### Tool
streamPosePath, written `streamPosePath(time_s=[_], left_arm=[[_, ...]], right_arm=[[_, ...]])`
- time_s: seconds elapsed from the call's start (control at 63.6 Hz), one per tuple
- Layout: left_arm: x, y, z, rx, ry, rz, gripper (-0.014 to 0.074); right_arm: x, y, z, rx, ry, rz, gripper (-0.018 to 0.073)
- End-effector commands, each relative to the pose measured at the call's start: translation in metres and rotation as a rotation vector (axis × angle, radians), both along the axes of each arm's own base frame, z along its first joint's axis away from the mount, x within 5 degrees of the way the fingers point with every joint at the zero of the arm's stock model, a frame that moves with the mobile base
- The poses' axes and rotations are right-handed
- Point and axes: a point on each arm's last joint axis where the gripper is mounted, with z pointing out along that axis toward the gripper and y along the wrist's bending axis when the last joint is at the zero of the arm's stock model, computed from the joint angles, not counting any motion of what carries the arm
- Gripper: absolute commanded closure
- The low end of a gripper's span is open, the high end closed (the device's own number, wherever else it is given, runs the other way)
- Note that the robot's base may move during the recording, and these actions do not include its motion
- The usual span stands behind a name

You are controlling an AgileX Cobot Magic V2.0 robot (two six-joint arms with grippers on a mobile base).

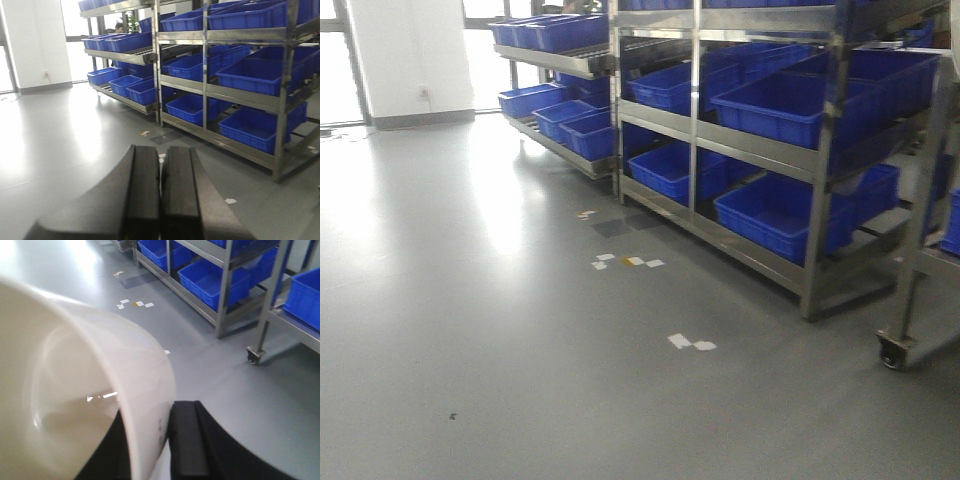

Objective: Move white bin to right shelf second layer
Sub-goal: 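Turn the base toward the windows, keeping the bin held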

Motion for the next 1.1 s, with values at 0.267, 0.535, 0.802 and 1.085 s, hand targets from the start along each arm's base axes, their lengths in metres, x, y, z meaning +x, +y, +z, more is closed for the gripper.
streamPosePath(time_s=[0.267, 0.535, 0.802, 1.085], left_arm=[[-0.0002, 0.0005, -0.0027, -0.023, -0.064, 0.002, 0.0512], [-0.0002, 0.0005, -0.0027, -0.023, -0.064, 0.002, 0.0512], [-0.0002, 0.0005, -0.0027, -0.023, -0.064, 0.002, 0.0512], [-0.0002, 0.0005, -0.0027, -0.023, -0.064, 0.002, 0.0512]], right_arm=[[0.0012, -0.0002, 0.0189, 0.0, -0.135, -0.001, 0.0503], [0.0012, -0.0002, 0.0189, 0.0, -0.135, -0.001, 0.0503], [0.0012, -0.0002, 0.0189, 0.0, -0.135, -0.001, 0.0503], [0.0012, -0.0002, 0.0189, 0.0, -0.135, -0.001, 0.0503]])
